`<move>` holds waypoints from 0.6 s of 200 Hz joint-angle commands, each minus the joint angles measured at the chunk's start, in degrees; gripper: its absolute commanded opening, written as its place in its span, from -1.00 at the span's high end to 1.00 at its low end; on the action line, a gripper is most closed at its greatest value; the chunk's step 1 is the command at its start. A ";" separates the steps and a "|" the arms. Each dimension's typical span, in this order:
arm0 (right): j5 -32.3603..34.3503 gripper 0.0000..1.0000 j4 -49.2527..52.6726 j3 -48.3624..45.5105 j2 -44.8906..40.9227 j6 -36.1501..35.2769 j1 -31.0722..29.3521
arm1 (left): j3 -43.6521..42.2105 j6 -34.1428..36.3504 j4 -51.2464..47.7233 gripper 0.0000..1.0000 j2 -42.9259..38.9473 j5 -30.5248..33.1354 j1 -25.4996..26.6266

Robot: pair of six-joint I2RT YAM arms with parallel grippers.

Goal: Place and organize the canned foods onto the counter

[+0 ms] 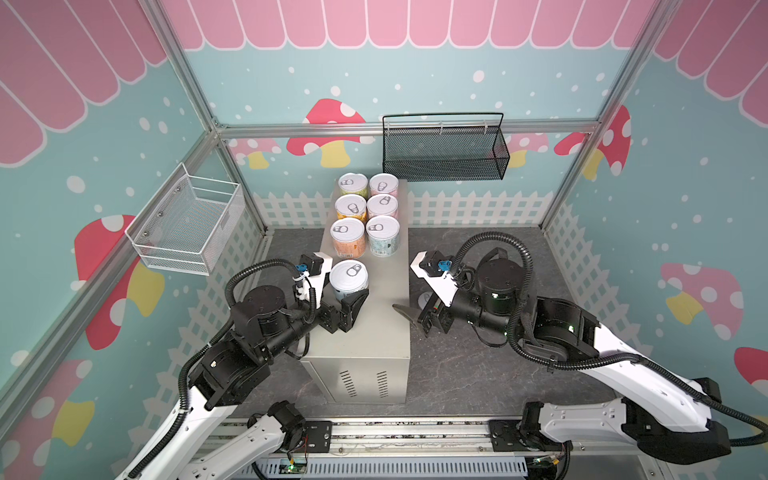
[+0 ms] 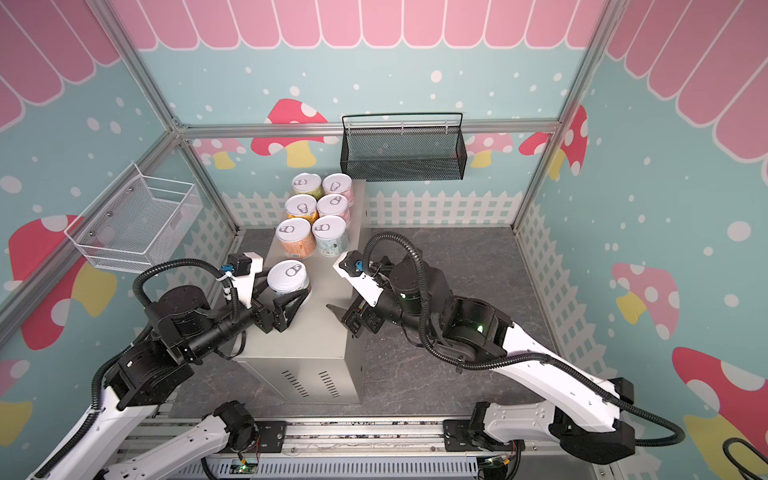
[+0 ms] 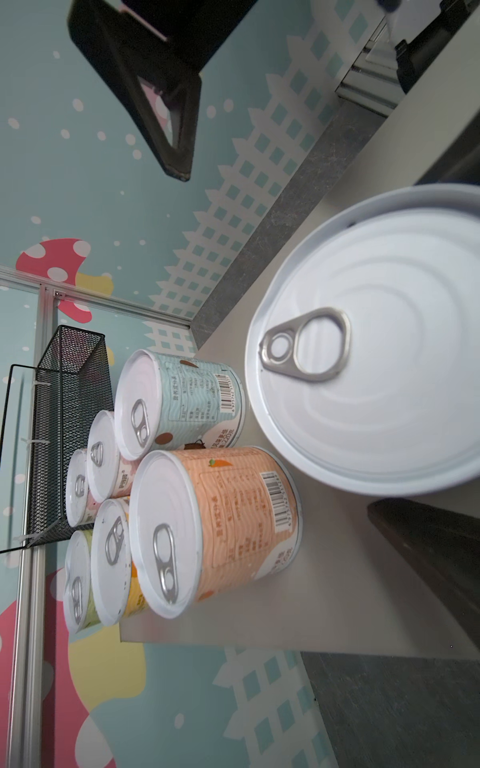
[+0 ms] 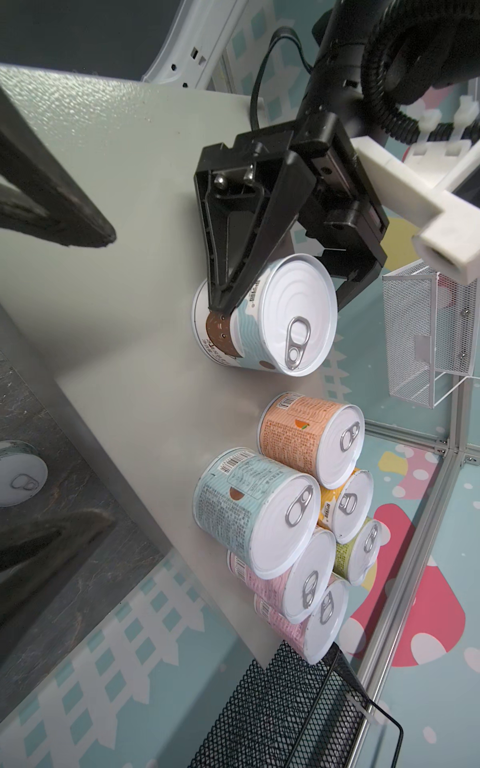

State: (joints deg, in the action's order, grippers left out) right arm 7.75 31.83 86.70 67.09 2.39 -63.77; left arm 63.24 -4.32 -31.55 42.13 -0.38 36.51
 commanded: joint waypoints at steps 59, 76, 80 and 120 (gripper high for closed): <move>0.73 -0.99 -7.89 -3.01 1.72 -1.63 -0.13 | 0.05 3.34 1.67 -0.75 1.11 -0.04 -4.93; 0.94 -0.99 -8.93 -3.10 2.54 -2.42 -0.05 | -1.09 3.58 3.23 -0.74 0.92 -1.59 -5.91; 1.12 -0.99 -9.18 -3.13 2.66 -2.48 -0.04 | -1.28 3.61 3.53 -0.74 0.94 -1.96 -6.12; 6.75 -0.98 -10.40 -3.13 4.14 -0.36 1.71 | -2.67 4.31 5.27 -0.73 1.61 -6.36 -7.26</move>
State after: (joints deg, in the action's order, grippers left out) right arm 10.24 23.92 84.36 70.59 1.37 -63.29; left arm 61.60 -1.63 -28.53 43.35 -3.14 29.85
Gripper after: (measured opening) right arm 0.993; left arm 0.866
